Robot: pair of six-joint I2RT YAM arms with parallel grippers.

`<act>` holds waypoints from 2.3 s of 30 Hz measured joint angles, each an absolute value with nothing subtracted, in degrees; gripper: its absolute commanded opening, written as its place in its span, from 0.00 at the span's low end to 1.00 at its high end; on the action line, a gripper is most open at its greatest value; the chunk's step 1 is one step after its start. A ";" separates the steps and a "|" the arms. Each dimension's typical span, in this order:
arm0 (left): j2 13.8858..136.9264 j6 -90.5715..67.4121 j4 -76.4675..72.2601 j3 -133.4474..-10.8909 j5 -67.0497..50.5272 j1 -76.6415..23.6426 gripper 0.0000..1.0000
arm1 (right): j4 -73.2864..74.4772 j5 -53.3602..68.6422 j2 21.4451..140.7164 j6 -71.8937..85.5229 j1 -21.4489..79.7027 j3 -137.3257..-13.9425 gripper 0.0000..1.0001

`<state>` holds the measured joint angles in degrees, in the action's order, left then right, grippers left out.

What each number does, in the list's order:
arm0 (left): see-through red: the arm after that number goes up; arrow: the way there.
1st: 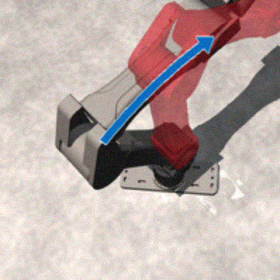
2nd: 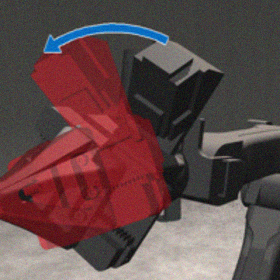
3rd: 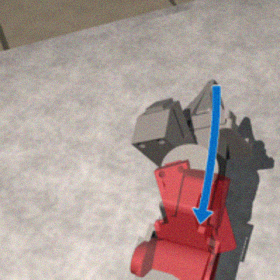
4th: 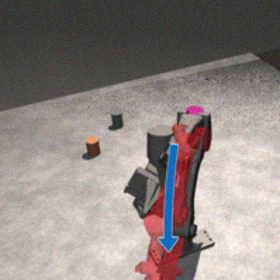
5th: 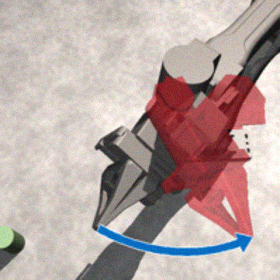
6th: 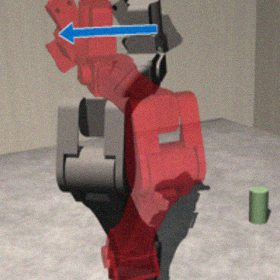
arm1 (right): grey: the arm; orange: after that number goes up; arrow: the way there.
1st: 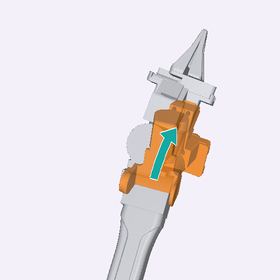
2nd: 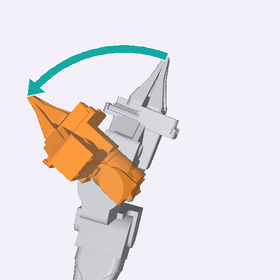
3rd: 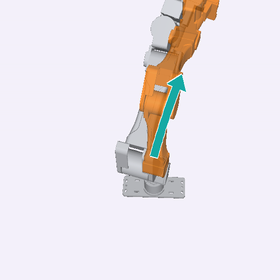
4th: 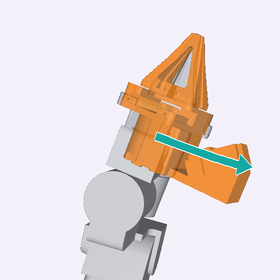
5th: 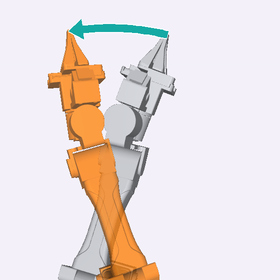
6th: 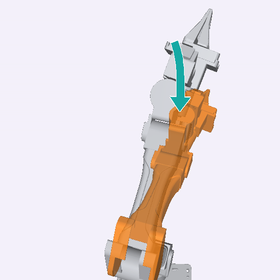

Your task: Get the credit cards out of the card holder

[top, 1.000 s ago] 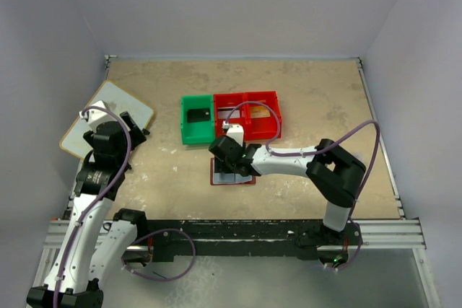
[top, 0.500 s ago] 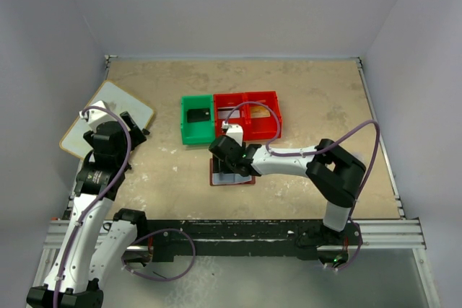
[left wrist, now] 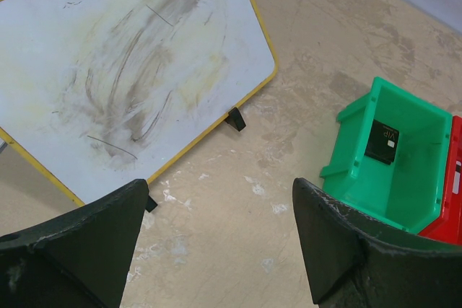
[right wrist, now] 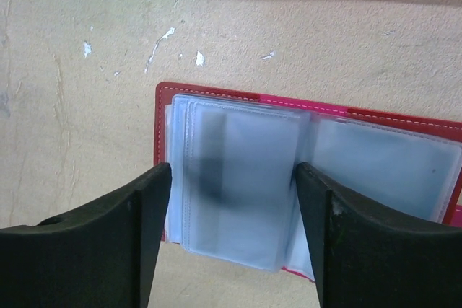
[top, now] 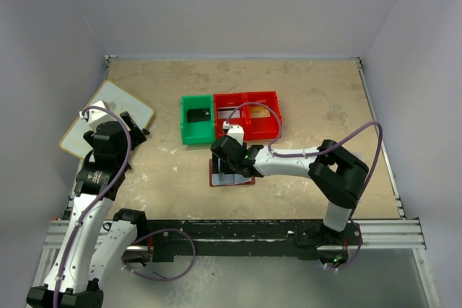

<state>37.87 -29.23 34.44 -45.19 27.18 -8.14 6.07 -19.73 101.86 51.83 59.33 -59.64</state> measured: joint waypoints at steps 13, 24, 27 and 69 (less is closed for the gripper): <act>37.87 -29.23 34.44 -45.19 27.14 -8.14 0.78 | 6.50 -20.01 101.86 51.96 59.18 -59.48 0.65; 37.87 -29.23 34.44 -45.19 26.98 -8.14 0.78 | 10.37 -23.11 103.85 51.96 59.22 -62.43 0.61; 37.89 -29.23 34.41 -45.19 26.96 -8.14 0.78 | 10.17 -22.87 103.85 51.94 59.22 -62.39 0.61; 40.23 -28.86 34.35 -45.19 26.15 -8.14 0.78 | 3.77 -19.33 102.00 50.78 57.10 -58.54 0.53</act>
